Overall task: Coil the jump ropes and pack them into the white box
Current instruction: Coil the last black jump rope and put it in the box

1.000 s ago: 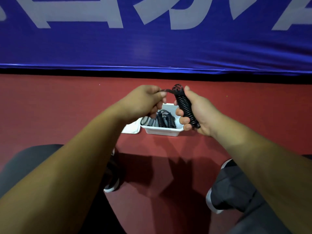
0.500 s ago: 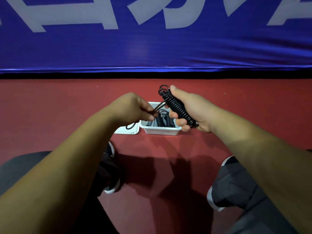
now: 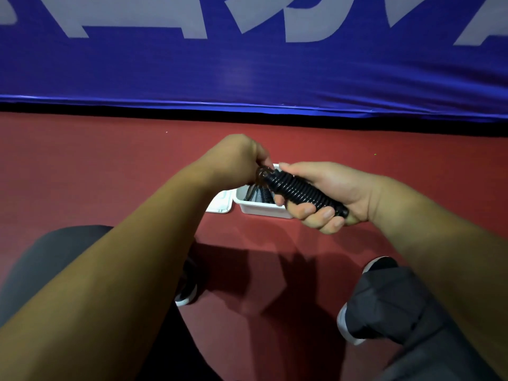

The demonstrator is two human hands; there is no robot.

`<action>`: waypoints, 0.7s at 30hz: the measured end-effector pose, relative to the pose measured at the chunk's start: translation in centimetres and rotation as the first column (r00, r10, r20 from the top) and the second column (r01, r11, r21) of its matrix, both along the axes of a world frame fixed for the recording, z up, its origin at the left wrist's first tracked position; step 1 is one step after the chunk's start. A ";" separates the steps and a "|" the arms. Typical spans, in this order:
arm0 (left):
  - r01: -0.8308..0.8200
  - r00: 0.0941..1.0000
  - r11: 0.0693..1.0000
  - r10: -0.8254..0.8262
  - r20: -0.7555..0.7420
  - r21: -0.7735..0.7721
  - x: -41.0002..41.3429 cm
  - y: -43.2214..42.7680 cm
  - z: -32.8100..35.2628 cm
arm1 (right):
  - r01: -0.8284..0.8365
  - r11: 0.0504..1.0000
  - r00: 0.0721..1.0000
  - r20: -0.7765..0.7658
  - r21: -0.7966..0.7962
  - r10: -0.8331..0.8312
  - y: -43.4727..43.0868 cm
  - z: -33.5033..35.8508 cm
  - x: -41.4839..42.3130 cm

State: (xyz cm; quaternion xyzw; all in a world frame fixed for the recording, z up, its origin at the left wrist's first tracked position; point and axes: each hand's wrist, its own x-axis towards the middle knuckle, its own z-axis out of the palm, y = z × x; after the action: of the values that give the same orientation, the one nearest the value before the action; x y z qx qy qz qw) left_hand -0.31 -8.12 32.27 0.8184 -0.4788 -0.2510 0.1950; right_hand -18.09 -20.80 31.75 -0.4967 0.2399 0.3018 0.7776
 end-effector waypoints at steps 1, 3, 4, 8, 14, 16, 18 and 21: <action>0.017 1.000 1.000 -0.017 -0.022 -0.009 -0.1 -0.1 0.2 | -0.032 0.999 0.999 -0.006 0.021 0.032 0.1 0.0 -0.1; 0.039 0.996 0.999 -0.041 -0.082 -0.029 -0.3 0.0 0.6 | -0.089 0.994 0.996 -0.003 0.061 0.089 0.1 -0.1 -0.3; 0.051 0.993 0.998 -0.055 -0.107 -0.040 -0.4 0.0 0.8 | -0.120 0.990 0.993 0.004 0.080 0.120 0.1 -0.2 -0.3; 0.110 0.980 0.991 -0.120 -0.160 -0.070 -0.3 0.4 1.2 | -0.192 0.976 0.981 0.028 0.101 0.190 0.3 -0.7 -0.4; 0.148 0.984 0.983 -0.157 -0.084 -0.104 -0.6 0.2 1.5 | -0.139 0.989 0.990 -0.033 -0.043 0.138 0.7 -1.7 -0.1; 0.175 0.981 0.979 -0.183 -0.062 -0.108 -0.8 0.2 1.7 | -0.095 0.986 0.995 -0.046 -0.139 0.090 0.9 -2.0 -0.1; 0.203 0.977 0.975 -0.208 -0.052 -0.089 -0.7 0.2 1.9 | -0.048 0.968 0.998 -0.051 -0.245 0.036 0.9 -2.4 -0.1; 0.211 0.972 0.977 -0.213 -0.096 -0.030 -0.5 0.5 2.4 | -0.001 0.912 0.999 -0.034 -0.410 -0.015 1.2 -2.9 -0.2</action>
State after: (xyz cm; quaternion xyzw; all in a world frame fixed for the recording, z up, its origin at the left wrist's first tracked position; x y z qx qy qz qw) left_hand -0.80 -7.64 34.69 0.7473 -0.5556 -0.3055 0.1987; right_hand -18.26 -19.60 28.84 -0.6423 0.3138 0.2511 0.6527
